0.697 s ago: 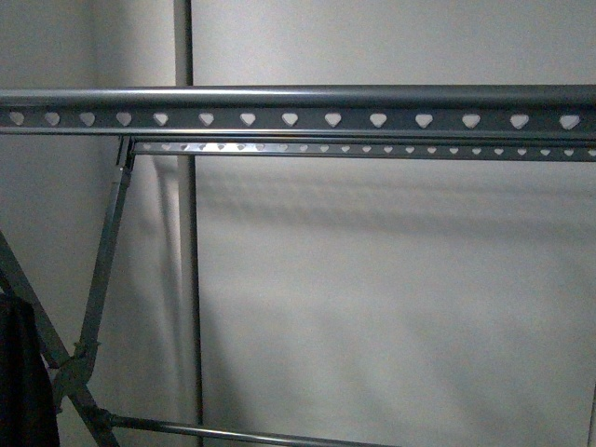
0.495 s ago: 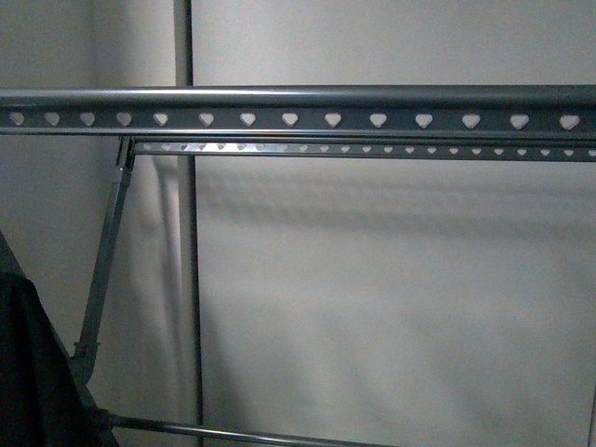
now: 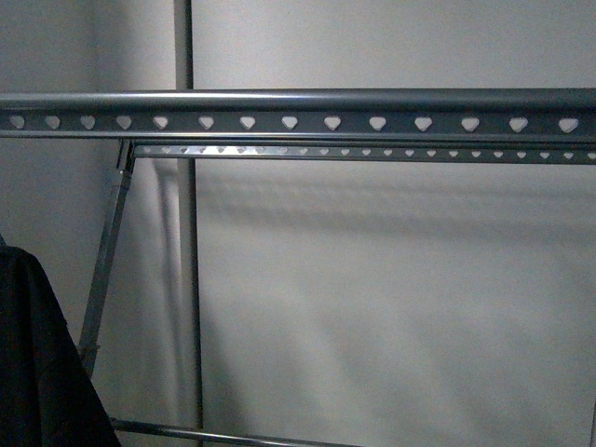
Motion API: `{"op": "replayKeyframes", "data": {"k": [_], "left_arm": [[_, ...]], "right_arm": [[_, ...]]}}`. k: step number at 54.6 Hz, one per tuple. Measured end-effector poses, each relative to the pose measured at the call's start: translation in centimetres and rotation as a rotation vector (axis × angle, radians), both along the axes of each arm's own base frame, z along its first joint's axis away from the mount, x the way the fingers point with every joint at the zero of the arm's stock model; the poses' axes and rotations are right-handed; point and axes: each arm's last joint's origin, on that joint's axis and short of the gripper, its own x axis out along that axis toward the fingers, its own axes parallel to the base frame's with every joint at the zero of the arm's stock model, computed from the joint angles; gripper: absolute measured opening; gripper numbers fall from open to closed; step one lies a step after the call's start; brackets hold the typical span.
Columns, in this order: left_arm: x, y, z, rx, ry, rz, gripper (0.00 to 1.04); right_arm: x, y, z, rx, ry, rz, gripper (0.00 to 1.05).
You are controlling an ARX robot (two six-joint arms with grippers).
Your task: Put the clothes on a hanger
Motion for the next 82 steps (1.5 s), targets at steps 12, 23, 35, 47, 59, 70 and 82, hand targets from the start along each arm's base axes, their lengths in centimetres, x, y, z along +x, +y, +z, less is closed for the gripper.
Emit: {"op": "replayKeyframes", "data": {"k": [12, 23, 35, 47, 59, 70, 82], "left_arm": [[10.3, 2.1, 0.0, -0.084, 0.062, 0.385, 0.98], [13.5, 3.0, 2.1, -0.105, 0.031, 0.502, 0.98], [14.2, 3.5, 1.3, -0.140, 0.066, 0.546, 0.98], [12.9, 1.2, 3.4, -0.136, -0.044, 0.486, 0.98], [13.3, 1.7, 2.3, -0.135, 0.028, 0.535, 0.98], [13.6, 2.4, 2.2, -0.142, 0.000, 0.561, 0.98], [13.2, 1.4, 2.7, -0.151, -0.025, 0.541, 0.98]], "right_arm": [[0.0, 0.0, 0.0, 0.000, 0.000, 0.000, 0.97], [0.0, 0.0, 0.0, 0.000, 0.000, 0.000, 0.97], [0.0, 0.0, 0.0, 0.000, 0.000, 0.000, 0.97], [0.0, 0.0, 0.0, 0.000, 0.000, 0.000, 0.97], [0.0, 0.0, 0.0, 0.000, 0.000, 0.000, 0.97], [0.0, 0.0, 0.0, 0.000, 0.000, 0.000, 0.97], [0.0, 0.0, 0.0, 0.000, 0.000, 0.000, 0.97]]}}
